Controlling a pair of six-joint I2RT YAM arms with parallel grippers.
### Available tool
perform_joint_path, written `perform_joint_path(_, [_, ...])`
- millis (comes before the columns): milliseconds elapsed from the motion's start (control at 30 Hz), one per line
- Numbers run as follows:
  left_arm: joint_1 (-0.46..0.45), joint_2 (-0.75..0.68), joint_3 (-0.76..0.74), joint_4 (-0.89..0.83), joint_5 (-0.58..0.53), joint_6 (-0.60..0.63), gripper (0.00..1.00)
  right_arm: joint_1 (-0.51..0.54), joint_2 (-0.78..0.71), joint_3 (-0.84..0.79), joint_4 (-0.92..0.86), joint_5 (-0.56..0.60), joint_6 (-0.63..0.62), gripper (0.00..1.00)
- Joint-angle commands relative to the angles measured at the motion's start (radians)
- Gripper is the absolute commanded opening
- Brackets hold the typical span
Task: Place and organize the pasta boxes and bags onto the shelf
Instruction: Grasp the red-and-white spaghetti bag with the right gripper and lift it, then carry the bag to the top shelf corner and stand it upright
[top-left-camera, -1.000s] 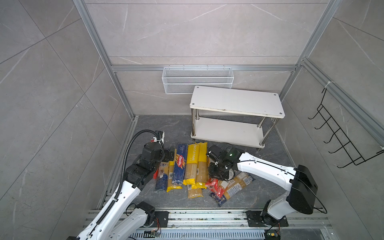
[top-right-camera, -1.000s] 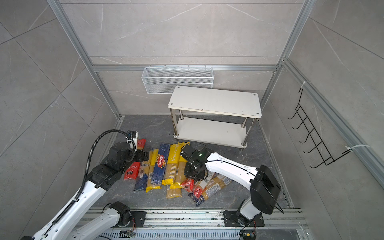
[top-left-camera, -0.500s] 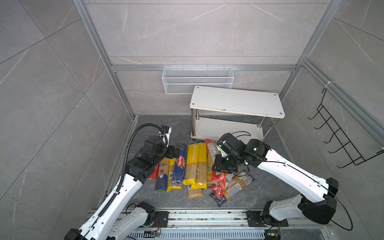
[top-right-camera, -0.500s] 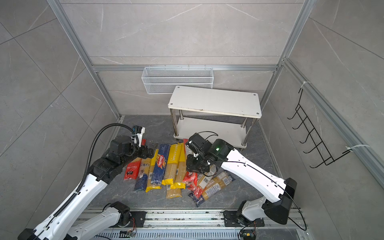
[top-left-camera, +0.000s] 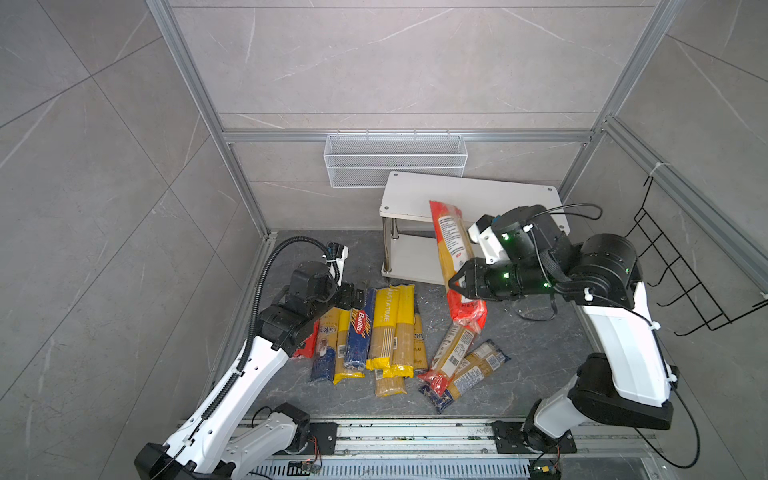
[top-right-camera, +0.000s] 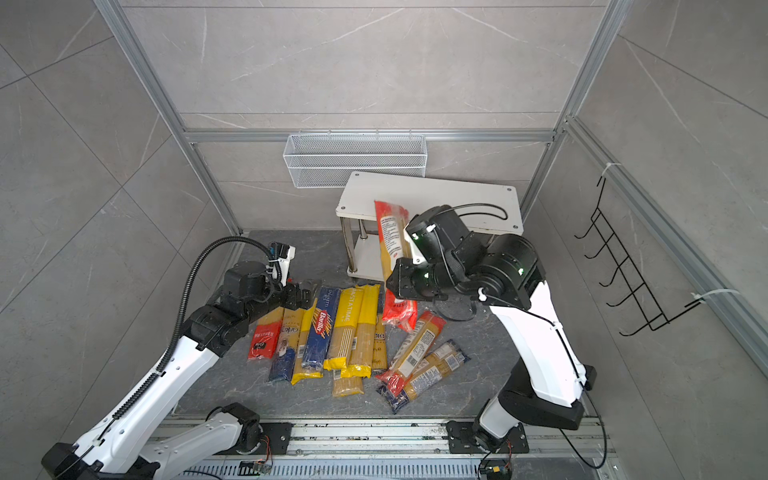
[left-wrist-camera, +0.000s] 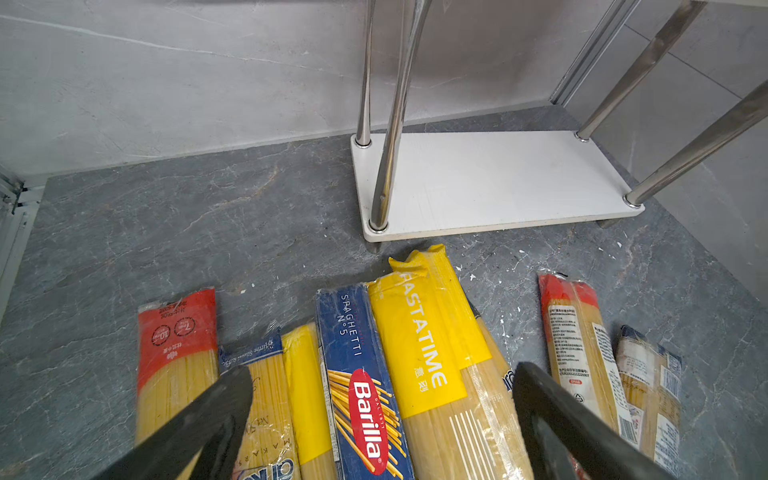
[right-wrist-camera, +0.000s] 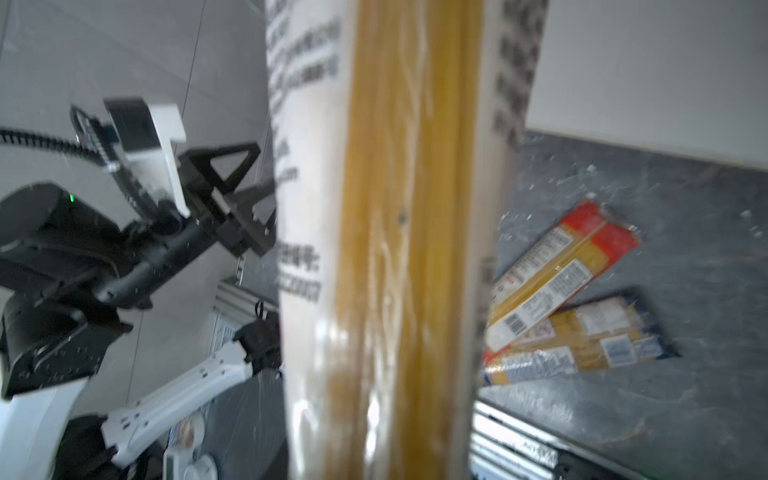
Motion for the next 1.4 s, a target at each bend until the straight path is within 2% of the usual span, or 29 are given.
perform_joint_path(0, [-0.001,0.021,0.047,0.030,0.019,0.012,1.00,-0.115,0.036,0.114,-0.078,0.152,-0.103,0.00])
perform_joint_path(67, [-0.001,0.044,0.067,0.029,0.023,0.015,1.00,-0.206,0.035,0.111,-0.028,0.151,-0.147,0.00])
perform_joint_path(167, [0.000,0.071,0.090,0.032,0.024,0.023,1.00,-0.315,0.050,0.119,0.012,0.216,-0.234,0.00])
perform_joint_path(367, [-0.001,0.131,0.126,0.040,0.024,0.037,1.00,-0.431,0.104,0.124,0.112,0.467,-0.440,0.00])
perform_joint_path(467, [-0.001,0.164,0.158,0.031,0.021,0.042,1.00,-0.481,0.118,0.129,0.205,0.557,-0.525,0.00])
perform_joint_path(567, [-0.001,0.196,0.192,0.030,0.008,0.045,1.00,-0.557,0.132,0.121,0.269,0.592,-0.592,0.00])
perform_joint_path(767, [-0.001,0.273,0.254,0.032,-0.008,0.057,1.00,-0.678,0.186,0.109,0.340,0.574,-0.682,0.00])
perform_joint_path(900, [-0.001,0.319,0.292,0.026,-0.005,0.058,1.00,-0.742,0.219,0.108,0.363,0.509,-0.701,0.00])
perform_joint_path(1167, [-0.001,0.361,0.323,0.021,-0.014,0.086,1.00,-0.774,0.291,0.106,0.356,0.454,-0.705,0.01])
perform_joint_path(1300, [-0.001,0.373,0.337,0.009,-0.022,0.110,1.00,-0.776,0.320,0.125,0.348,0.423,-0.692,0.14])
perform_joint_path(1367, [-0.001,0.376,0.340,0.005,-0.023,0.120,1.00,-0.776,0.332,0.127,0.348,0.420,-0.686,0.24])
